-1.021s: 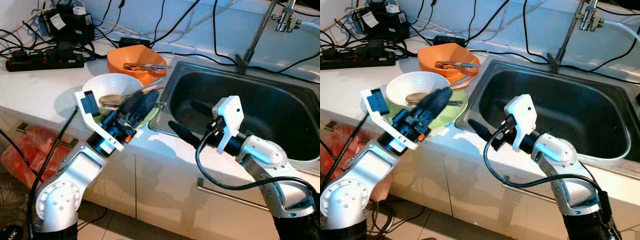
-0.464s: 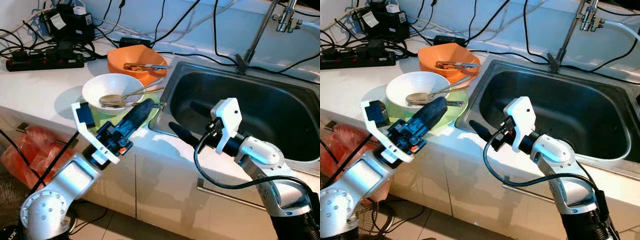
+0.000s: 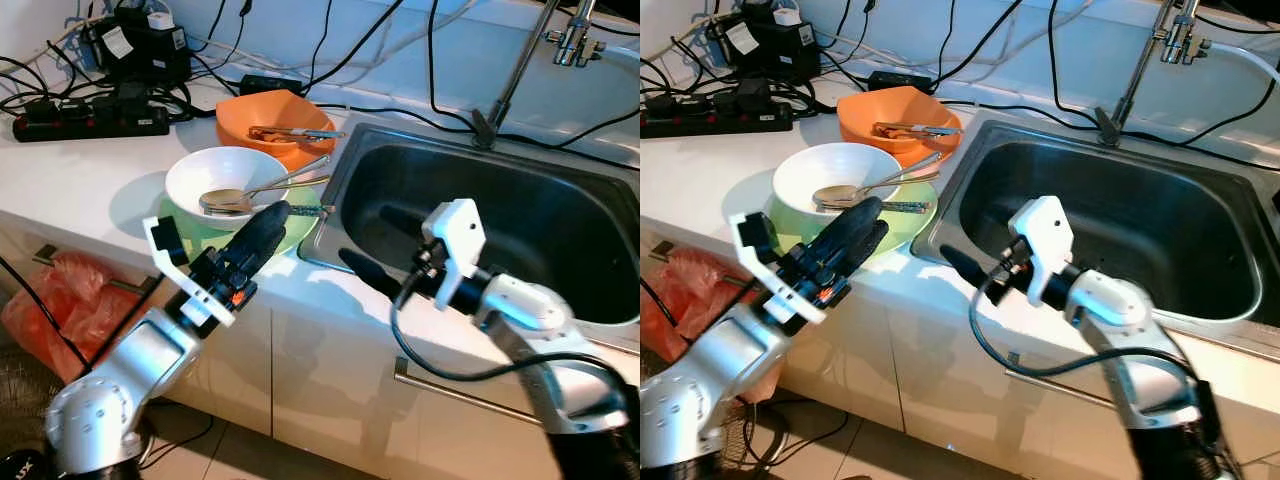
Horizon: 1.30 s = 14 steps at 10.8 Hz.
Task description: Kitchen organization
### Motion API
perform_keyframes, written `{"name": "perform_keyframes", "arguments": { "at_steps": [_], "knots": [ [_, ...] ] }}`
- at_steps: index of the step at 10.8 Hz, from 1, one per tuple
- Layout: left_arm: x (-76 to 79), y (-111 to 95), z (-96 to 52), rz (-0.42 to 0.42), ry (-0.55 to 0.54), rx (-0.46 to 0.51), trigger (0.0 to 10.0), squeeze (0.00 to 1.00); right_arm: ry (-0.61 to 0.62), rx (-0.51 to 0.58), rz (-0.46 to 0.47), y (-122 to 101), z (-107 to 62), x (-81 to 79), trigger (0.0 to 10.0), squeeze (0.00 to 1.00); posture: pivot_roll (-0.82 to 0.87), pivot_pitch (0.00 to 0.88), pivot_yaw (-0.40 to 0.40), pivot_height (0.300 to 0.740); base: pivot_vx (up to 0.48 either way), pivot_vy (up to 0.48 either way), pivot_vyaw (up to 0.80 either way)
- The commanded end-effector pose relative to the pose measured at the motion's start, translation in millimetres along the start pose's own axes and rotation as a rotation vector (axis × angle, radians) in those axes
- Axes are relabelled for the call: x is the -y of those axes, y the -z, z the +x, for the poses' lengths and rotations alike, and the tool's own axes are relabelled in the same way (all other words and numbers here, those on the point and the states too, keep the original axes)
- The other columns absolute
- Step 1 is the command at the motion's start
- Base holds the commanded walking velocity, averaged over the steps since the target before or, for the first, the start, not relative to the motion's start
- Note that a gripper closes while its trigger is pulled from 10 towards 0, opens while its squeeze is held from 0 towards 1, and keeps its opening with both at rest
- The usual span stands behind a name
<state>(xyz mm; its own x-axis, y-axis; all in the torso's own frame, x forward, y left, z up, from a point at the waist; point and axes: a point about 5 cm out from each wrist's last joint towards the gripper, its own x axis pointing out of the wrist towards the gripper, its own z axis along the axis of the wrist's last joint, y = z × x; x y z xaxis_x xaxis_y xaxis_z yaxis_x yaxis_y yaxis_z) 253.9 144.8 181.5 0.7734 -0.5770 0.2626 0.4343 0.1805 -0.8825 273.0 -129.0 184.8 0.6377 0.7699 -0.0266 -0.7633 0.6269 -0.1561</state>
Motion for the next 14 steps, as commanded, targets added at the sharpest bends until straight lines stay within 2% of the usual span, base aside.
{"name": "perform_keyframes", "arguments": {
  "at_steps": [1,4,7,11,14],
  "knots": [
    [1.2,-3.0,6.3,-0.025,0.009,0.015,10.0,0.00,-0.037,0.003,-0.001,-4.3,-5.9,-0.8,10.0,0.00,0.08,0.013,-0.063,0.740,0.000,0.000,0.00],
    [-3.0,-9.0,18.0,-0.109,0.029,0.074,10.0,0.00,-0.079,-0.015,-0.004,-5.1,-12.0,-2.4,10.0,0.00,0.07,0.015,-0.062,0.740,0.000,0.000,0.00],
    [-7.7,-7.9,33.9,-0.188,0.030,0.088,10.0,0.00,-0.113,-0.030,-0.013,-4.1,-11.5,-9.8,10.0,0.00,0.06,0.020,-0.061,0.740,0.000,0.000,0.00],
    [-26.0,-8.9,43.6,-0.265,-0.052,0.098,10.0,0.00,-0.131,-0.030,-0.038,-5.4,-9.4,-15.8,10.0,0.00,0.05,0.019,-0.056,0.740,0.000,0.000,0.00],
    [-37.3,-2.6,61.2,-0.261,-0.149,0.067,10.0,0.00,-0.151,-0.023,-0.037,-6.8,-7.7,-23.4,10.0,0.00,0.04,0.018,-0.051,0.740,0.000,0.000,0.00]
  ]
}}
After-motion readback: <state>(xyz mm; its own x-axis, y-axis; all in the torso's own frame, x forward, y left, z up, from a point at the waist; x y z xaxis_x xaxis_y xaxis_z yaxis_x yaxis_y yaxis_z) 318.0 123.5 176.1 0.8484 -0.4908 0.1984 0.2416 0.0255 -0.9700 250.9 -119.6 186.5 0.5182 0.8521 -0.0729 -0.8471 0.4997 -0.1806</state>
